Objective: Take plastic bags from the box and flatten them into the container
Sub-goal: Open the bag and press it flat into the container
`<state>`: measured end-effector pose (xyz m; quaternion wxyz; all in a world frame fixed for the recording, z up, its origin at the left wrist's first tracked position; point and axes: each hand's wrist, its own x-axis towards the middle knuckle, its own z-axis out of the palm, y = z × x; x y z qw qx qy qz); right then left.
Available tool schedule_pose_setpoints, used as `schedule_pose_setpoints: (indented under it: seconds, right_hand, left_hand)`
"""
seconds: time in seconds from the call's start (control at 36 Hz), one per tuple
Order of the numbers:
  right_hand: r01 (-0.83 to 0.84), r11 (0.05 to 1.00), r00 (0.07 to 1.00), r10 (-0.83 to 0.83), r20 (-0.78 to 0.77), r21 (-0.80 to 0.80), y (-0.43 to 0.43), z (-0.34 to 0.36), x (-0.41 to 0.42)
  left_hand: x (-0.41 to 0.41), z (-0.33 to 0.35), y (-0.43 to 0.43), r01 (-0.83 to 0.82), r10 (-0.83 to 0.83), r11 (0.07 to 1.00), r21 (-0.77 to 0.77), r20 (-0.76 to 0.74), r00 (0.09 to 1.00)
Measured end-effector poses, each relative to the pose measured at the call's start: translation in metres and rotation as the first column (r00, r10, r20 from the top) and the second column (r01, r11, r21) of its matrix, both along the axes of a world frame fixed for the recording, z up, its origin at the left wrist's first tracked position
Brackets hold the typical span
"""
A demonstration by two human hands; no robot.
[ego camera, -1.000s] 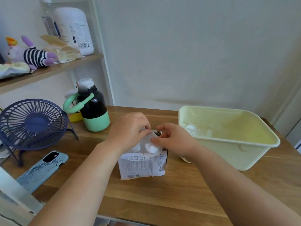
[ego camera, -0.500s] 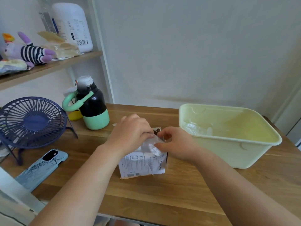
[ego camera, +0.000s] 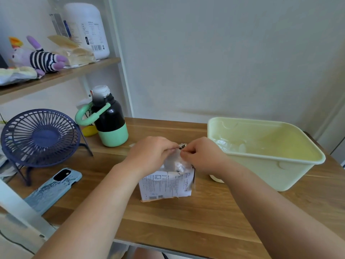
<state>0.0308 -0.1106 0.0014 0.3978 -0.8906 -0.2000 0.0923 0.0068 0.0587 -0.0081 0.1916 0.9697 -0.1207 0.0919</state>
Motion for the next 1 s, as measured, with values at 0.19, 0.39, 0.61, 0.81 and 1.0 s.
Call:
schedule_pose_setpoints:
  seconds: [0.19, 0.39, 0.61, 0.81, 1.0]
  right_hand:
    - [0.07, 0.967, 0.992, -0.043, -0.117, 0.245, 0.0, 0.001, 0.002]
    - [0.042, 0.971, 0.984, 0.001, -0.178, 0.236, -0.002, -0.003, 0.001]
    - [-0.117, 0.992, 0.988, 0.121, -0.097, 0.047, -0.007, 0.006, -0.004]
    - [-0.023, 1.0, 1.0, 0.023, 0.017, 0.021, -0.001, -0.002, -0.001]
    - [-0.012, 0.994, 1.0, 0.011, 0.008, 0.104, 0.0, -0.006, 0.002]
  left_hand:
    - [-0.006, 0.0, 0.003, -0.016, 0.013, 0.978, -0.207, -0.017, 1.0]
    - [-0.006, 0.007, 0.001, -0.014, 0.013, 1.0, 0.002, 0.182, 0.983]
    - [-0.008, 0.006, -0.001, 0.015, 0.004, 0.985, -0.171, 0.113, 0.994]
    - [-0.01, 0.009, 0.003, -0.085, 0.059, 0.976, -0.2, -0.136, 0.989]
    - [-0.008, 0.016, 0.005, -0.095, 0.074, 0.987, -0.132, -0.158, 0.985]
